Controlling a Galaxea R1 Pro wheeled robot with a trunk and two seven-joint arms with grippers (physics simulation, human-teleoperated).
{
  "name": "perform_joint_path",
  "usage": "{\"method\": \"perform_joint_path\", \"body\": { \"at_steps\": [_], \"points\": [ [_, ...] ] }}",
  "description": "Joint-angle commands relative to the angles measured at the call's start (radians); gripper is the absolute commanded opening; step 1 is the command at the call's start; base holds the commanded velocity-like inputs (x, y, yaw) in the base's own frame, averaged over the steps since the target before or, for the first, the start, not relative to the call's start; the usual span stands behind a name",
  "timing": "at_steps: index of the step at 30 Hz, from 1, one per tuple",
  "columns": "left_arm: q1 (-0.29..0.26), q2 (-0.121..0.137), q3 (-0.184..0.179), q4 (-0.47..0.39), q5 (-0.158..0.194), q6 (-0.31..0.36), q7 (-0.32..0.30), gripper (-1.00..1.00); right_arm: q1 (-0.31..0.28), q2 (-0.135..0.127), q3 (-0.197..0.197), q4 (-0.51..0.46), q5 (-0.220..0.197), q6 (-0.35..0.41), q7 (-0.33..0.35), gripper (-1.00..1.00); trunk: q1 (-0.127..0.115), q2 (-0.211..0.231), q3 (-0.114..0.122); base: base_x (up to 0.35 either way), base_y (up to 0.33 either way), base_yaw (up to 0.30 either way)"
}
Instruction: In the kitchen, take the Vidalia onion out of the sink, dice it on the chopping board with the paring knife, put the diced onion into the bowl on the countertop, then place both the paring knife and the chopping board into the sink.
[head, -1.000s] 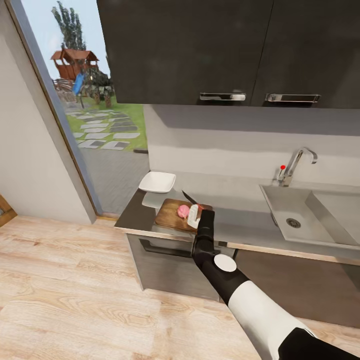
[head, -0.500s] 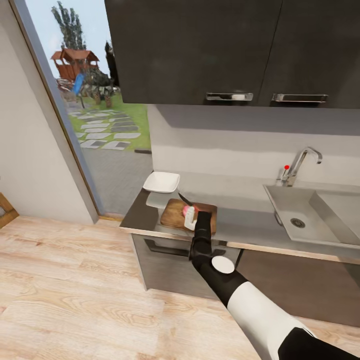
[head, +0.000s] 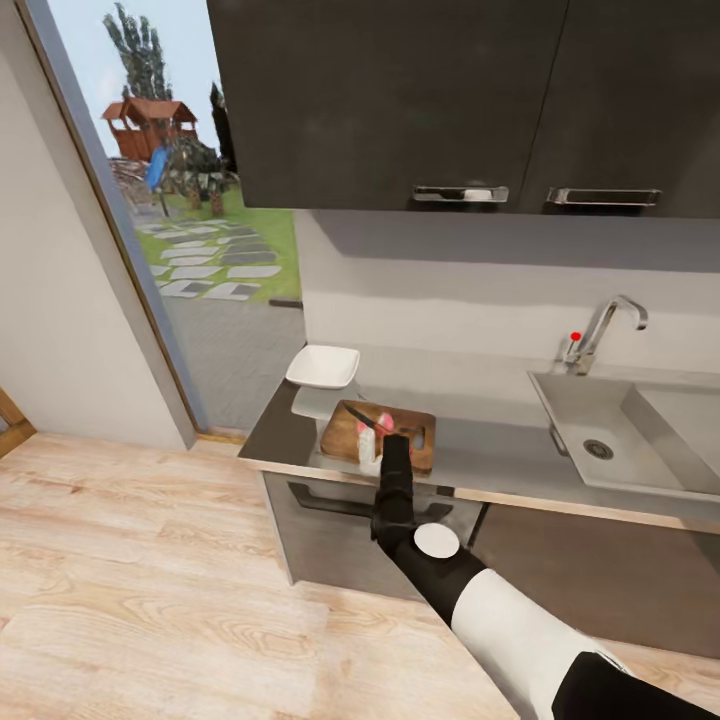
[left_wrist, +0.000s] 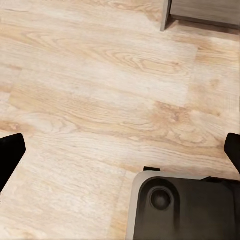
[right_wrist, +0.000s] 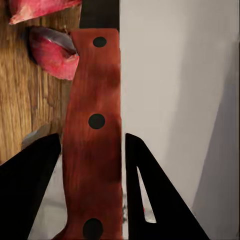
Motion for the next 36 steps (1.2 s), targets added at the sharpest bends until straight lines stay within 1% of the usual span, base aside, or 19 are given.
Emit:
{"method": "perform_joint_path", "body": {
  "at_steps": [1, 36],
  "points": [
    [0.0, 0.002, -0.008, -0.002, 0.004, -0.002, 0.009, 1.0, 0.001, 0.0, 0.01, 0.067, -0.036, 0.002, 0.004, -1.0, 0.001, -0.002, -0.002, 0.0, 0.0, 0.0],
    [0.0, 0.002, -0.007, 0.012, 0.004, -0.002, 0.009, 1.0, 0.001, 0.0, 0.01, 0.068, -0.036, 0.002, 0.003, -1.0, 0.001, -0.002, -0.002, 0.0, 0.0, 0.0]
  ]
}}
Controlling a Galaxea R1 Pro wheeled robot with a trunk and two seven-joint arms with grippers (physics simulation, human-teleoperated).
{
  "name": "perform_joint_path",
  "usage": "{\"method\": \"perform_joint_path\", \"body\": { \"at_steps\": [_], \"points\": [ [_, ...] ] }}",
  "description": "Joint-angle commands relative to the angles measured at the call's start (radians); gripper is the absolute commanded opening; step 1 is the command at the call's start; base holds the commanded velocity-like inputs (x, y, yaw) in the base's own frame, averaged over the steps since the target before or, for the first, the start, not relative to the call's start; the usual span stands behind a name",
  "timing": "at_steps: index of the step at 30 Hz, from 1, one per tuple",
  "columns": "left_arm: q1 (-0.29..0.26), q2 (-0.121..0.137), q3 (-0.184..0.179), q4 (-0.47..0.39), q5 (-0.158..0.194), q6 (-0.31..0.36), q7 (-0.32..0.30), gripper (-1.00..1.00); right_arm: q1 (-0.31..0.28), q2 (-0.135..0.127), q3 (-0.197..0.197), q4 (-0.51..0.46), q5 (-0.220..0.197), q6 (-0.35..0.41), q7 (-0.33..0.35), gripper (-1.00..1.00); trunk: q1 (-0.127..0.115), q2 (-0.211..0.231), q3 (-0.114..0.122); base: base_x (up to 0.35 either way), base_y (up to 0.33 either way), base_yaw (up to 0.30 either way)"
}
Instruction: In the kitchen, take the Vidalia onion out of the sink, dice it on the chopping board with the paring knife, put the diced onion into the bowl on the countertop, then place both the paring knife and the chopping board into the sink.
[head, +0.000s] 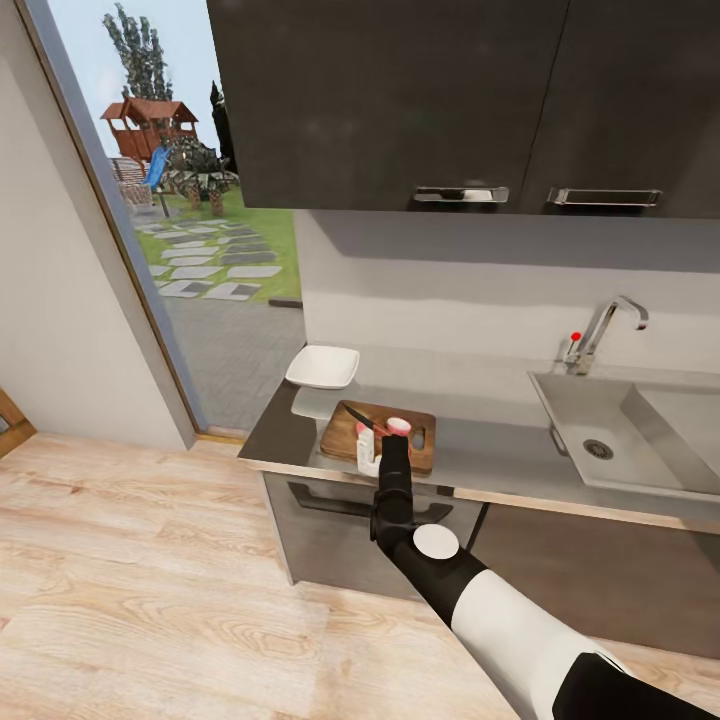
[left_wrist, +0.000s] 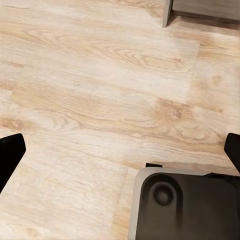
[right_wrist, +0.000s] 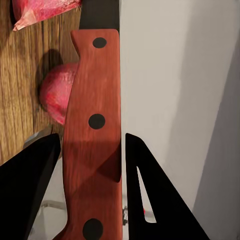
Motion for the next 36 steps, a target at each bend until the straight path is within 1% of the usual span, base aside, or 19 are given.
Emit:
{"method": "perform_joint_path", "body": {
  "at_steps": [1, 32, 36],
  "points": [
    [0.0, 0.002, -0.008, -0.002, 0.004, -0.002, 0.009, 1.0, -0.001, 0.0, 0.003, 0.075, -0.035, 0.003, -0.003, -1.0, 0.001, -0.002, -0.002, 0.0, 0.0, 0.0],
    [0.0, 0.0, -0.008, -0.002, 0.004, -0.002, 0.009, 1.0, -0.001, 0.0, 0.005, 0.075, -0.034, 0.005, -0.006, -1.0, 0.001, -0.002, -0.002, 0.0, 0.0, 0.0],
    [0.0, 0.001, -0.008, -0.002, 0.004, -0.002, 0.009, 1.0, -0.001, 0.0, 0.005, 0.061, -0.033, 0.004, -0.009, -1.0, 0.001, -0.002, -0.002, 0.0, 0.0, 0.0]
  ]
}}
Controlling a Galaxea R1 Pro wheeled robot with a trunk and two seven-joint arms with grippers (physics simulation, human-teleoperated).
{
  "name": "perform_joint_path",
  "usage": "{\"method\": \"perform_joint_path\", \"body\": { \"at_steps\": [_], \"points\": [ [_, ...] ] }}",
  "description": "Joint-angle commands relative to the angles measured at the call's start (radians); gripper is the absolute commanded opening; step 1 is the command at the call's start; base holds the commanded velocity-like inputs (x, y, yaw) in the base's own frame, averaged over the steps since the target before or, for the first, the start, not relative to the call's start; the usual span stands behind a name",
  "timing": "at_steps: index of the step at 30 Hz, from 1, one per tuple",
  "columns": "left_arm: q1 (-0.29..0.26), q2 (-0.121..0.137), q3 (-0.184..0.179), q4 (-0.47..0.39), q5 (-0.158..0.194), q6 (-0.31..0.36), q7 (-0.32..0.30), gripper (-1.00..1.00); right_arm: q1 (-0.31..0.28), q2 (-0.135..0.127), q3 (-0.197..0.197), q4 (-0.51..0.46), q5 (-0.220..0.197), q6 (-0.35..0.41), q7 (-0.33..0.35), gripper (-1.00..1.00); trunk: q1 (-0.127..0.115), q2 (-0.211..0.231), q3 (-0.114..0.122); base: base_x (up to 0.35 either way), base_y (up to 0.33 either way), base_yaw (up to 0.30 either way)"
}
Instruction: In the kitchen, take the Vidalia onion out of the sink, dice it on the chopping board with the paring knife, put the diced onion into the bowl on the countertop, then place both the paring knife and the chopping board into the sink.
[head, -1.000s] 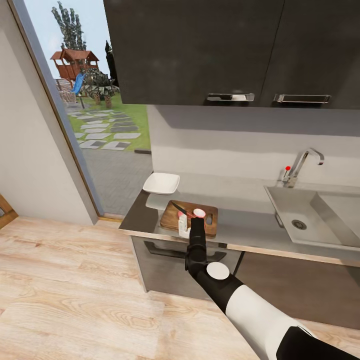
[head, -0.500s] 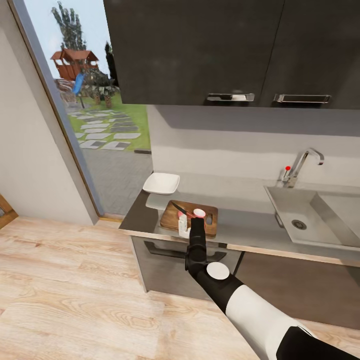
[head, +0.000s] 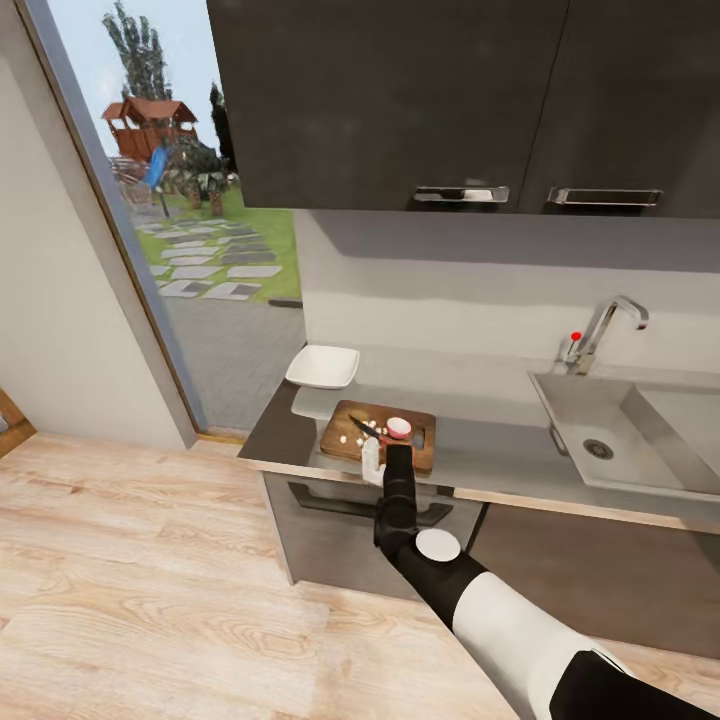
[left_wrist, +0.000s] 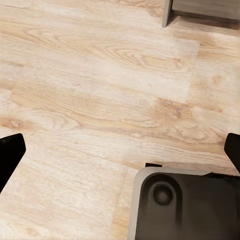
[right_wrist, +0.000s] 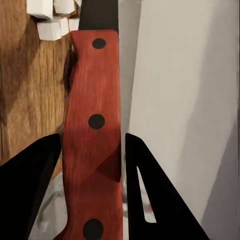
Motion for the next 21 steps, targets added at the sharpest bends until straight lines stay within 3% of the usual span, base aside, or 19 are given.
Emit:
{"method": "perform_joint_path", "body": {
  "at_steps": [1, 4, 6, 13, 21],
  "points": [
    [0.0, 0.002, -0.008, -0.002, 0.005, -0.002, 0.009, 1.0, -0.001, 0.0, 0.005, -0.009, 0.0, 0.007, -0.004, -1.0, 0.001, -0.002, -0.002, 0.0, 0.0, 0.0],
    [0.0, 0.0, -0.009, -0.002, 0.004, -0.002, 0.009, 1.0, -0.001, 0.0, 0.0, -0.123, 0.001, 0.027, -0.018, -1.0, 0.001, -0.002, -0.002, 0.0, -0.039, 0.0],
    [0.0, -0.006, -0.009, -0.002, 0.004, -0.002, 0.01, 1.0, -0.001, 0.0, -0.001, -0.149, 0.0, 0.072, -0.018, -1.0, 0.001, -0.002, -0.002, 0.0, -0.229, 0.0],
    [0.0, -0.018, -0.009, 0.009, 0.003, -0.002, 0.011, 1.0, -0.001, 0.0, 0.001, -0.139, -0.002, 0.092, -0.015, -1.0, 0.001, -0.002, -0.002, 0.0, -0.292, 0.0],
    [0.0, -0.018, -0.008, 0.013, 0.003, -0.002, 0.011, 1.0, -0.001, 0.0, 0.004, -0.077, -0.002, 0.09, -0.007, -1.0, 0.001, -0.002, -0.002, 0.0, -0.029, 0.0]
  ]
}}
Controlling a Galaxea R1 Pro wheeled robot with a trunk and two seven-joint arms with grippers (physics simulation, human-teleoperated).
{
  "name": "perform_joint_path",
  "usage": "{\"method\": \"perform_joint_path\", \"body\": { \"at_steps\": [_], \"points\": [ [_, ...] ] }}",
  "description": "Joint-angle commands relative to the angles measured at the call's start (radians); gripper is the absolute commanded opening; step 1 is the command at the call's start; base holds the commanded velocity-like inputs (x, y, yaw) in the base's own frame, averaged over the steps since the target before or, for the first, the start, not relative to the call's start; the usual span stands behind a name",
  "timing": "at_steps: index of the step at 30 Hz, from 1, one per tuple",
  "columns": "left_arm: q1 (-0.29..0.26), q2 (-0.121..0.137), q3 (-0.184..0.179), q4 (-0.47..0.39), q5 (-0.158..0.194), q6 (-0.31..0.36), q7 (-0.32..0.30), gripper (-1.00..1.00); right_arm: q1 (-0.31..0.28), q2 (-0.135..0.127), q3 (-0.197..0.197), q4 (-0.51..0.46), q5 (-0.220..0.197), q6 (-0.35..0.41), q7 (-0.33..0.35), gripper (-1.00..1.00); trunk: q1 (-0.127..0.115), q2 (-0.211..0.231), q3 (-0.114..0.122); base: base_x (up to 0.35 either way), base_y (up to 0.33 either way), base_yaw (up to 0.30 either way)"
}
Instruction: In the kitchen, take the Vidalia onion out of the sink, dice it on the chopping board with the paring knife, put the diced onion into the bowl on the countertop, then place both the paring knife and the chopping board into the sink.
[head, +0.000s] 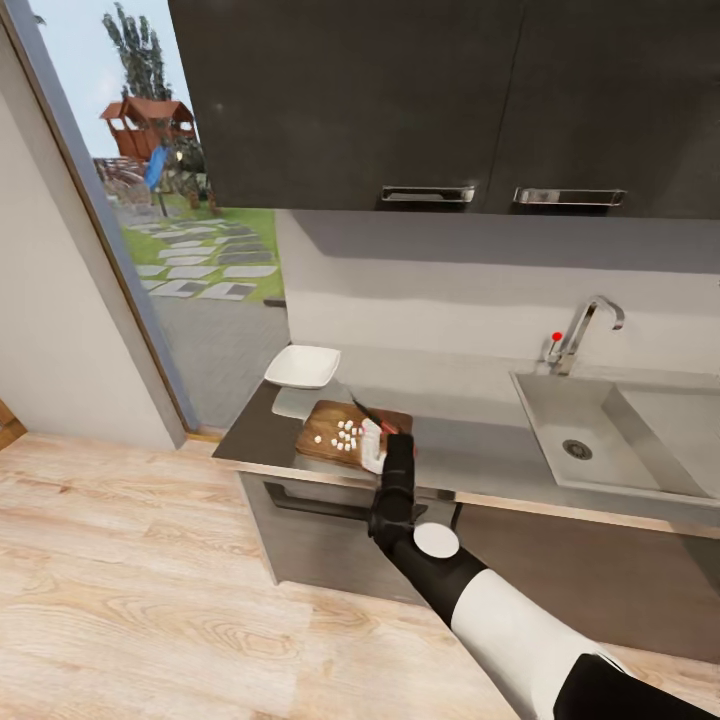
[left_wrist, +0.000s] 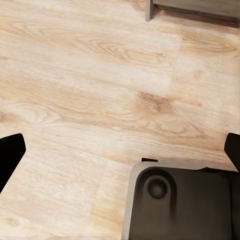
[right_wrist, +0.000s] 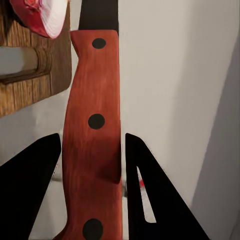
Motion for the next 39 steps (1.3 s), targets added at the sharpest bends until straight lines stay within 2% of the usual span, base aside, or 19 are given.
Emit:
{"method": "perform_joint_path", "body": {
  "at_steps": [1, 5, 14, 16, 18, 19, 20, 22, 23, 24, 25, 27, 28, 29, 30, 33, 34, 36, 39],
  "points": [
    [0.0, 0.002, -0.009, -0.002, 0.005, -0.002, 0.009, 1.0, -0.002, 0.0, 0.004, 0.011, -0.001, 0.005, -0.003, -1.0, 0.001, -0.002, -0.002, 0.0, 0.0, 0.0],
    [-0.002, 0.002, -0.009, -0.002, 0.005, -0.002, 0.009, 1.0, -0.002, 0.0, 0.005, 0.055, -0.003, 0.002, 0.02, -1.0, 0.001, -0.002, -0.002, 0.016, 0.023, 0.0],
    [-0.002, 0.002, -0.009, -0.002, 0.005, -0.002, 0.009, 1.0, -0.002, 0.0, 0.005, 0.046, -0.003, -0.001, 0.017, -1.0, 0.001, -0.002, -0.002, 0.043, 0.069, 0.0],
    [-0.002, 0.002, -0.009, -0.001, 0.005, -0.002, 0.009, 1.0, -0.002, 0.0, 0.002, 0.011, -0.027, -0.002, 0.011, -1.0, 0.001, -0.002, -0.002, 0.0, 0.001, 0.0],
    [-0.002, 0.002, -0.008, -0.001, 0.005, -0.002, 0.009, 1.0, -0.002, 0.0, -0.02, -0.056, -0.086, -0.001, -0.002, -1.0, 0.001, -0.002, -0.002, 0.0, 0.0, 0.0],
    [-0.002, 0.002, -0.008, -0.001, 0.005, -0.002, 0.009, 1.0, -0.002, 0.0, -0.064, -0.095, -0.119, -0.001, -0.02, -1.0, 0.001, -0.002, -0.002, 0.0, -0.042, 0.0],
    [-0.002, 0.002, -0.009, -0.001, 0.005, -0.002, 0.009, 1.0, -0.002, 0.0, -0.135, -0.129, -0.141, 0.0, -0.04, -1.0, 0.001, -0.002, -0.002, 0.0, -0.131, 0.0],
    [-0.002, 0.002, -0.009, -0.001, 0.005, -0.002, 0.009, 1.0, -0.002, 0.0, -0.303, -0.183, -0.16, -0.003, -0.062, -1.0, 0.001, -0.002, -0.002, 0.0, -0.24, 0.0],
    [-0.002, 0.002, -0.009, -0.001, 0.005, -0.002, 0.009, 1.0, -0.002, 0.0, -0.402, -0.227, -0.165, -0.004, -0.063, -1.0, 0.001, -0.002, -0.002, 0.0, -0.296, 0.0],
    [-0.002, 0.002, -0.009, -0.001, 0.005, -0.002, 0.009, 1.0, -0.002, 0.0, -0.45, -0.253, -0.167, -0.004, -0.062, -1.0, 0.001, -0.002, -0.002, 0.0, -0.303, 0.0],
    [-0.002, 0.002, -0.009, -0.001, 0.005, -0.002, 0.009, 1.0, -0.002, 0.0, -0.525, -0.296, -0.179, -0.007, -0.056, -1.0, 0.001, -0.002, -0.002, 0.0, -0.31, 0.0],
    [-0.002, 0.002, -0.01, -0.002, 0.004, -0.002, 0.009, 1.0, -0.002, 0.0, -0.654, -0.362, -0.242, -0.015, -0.008, -1.0, 0.001, -0.002, -0.002, 0.0, -0.315, 0.0],
    [-0.002, 0.002, -0.01, -0.002, 0.004, -0.002, 0.009, 1.0, -0.002, 0.0, -0.698, -0.383, -0.271, -0.016, 0.038, -1.0, 0.001, -0.002, -0.002, 0.0, -0.316, 0.0],
    [-0.002, 0.002, -0.01, -0.002, 0.003, -0.003, 0.009, 1.0, -0.002, 0.0, -0.721, -0.391, -0.286, -0.016, 0.073, -1.0, 0.001, -0.002, -0.002, 0.0, -0.317, 0.0],
    [-0.002, 0.002, -0.01, -0.002, 0.003, -0.002, 0.009, 1.0, -0.002, 0.0, -0.761, -0.401, -0.306, -0.017, 0.15, -1.0, 0.001, -0.002, -0.002, 0.0, -0.316, 0.0],
    [-0.002, 0.002, -0.01, -0.002, 0.003, -0.002, 0.009, 1.0, -0.002, 0.0, -0.861, -0.407, -0.324, -0.017, 0.271, -1.0, 0.001, -0.002, -0.002, 0.0, -0.316, 0.0],
    [-0.002, 0.002, -0.01, -0.002, 0.003, -0.002, 0.009, 1.0, -0.002, 0.0, -0.925, -0.407, -0.327, -0.018, 0.306, -1.0, 0.001, -0.002, -0.002, 0.029, -0.314, 0.0],
    [-0.002, 0.002, -0.01, -0.002, 0.003, -0.002, 0.009, 1.0, -0.002, 0.0, -0.974, -0.407, -0.329, -0.018, 0.343, -1.0, 0.001, -0.002, -0.002, 0.086, -0.29, 0.0],
    [-0.002, 0.002, -0.01, -0.002, 0.003, -0.002, 0.009, 1.0, -0.002, -0.032, -0.99, -0.408, -0.337, -0.018, 0.364, -1.0, 0.001, -0.002, -0.002, 0.177, -0.248, 0.0]
  ]
}}
